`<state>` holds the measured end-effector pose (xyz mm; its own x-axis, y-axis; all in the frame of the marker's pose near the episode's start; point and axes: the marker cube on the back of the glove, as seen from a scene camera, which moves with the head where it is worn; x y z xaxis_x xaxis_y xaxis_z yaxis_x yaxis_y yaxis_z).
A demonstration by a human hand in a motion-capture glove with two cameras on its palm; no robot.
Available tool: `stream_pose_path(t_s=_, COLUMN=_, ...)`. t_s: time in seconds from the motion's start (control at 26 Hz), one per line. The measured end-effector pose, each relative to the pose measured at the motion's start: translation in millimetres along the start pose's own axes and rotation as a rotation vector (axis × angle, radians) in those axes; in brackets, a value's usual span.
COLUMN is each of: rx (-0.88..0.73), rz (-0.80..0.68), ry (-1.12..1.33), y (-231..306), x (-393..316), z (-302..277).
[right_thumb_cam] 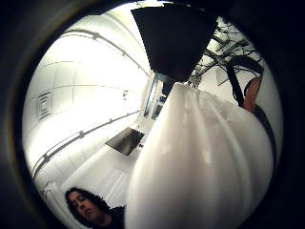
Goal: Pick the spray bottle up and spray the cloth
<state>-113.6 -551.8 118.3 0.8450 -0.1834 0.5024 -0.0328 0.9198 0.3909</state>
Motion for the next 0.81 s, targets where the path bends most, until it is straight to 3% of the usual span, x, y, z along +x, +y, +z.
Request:
stream_pose_path(t_s=0.15, rx=-0.005, rz=0.000, ry=0.126, y=23.6, x=8.2, z=15.2)
stream_pose_path(t_s=0.65, rx=0.035, rz=0.048, ry=0.157, y=17.7, x=15.0, z=11.2)
stream_pose_path(t_s=0.81, rx=-0.031, rz=0.078, ry=0.091, y=22.7, x=6.9, z=12.7)
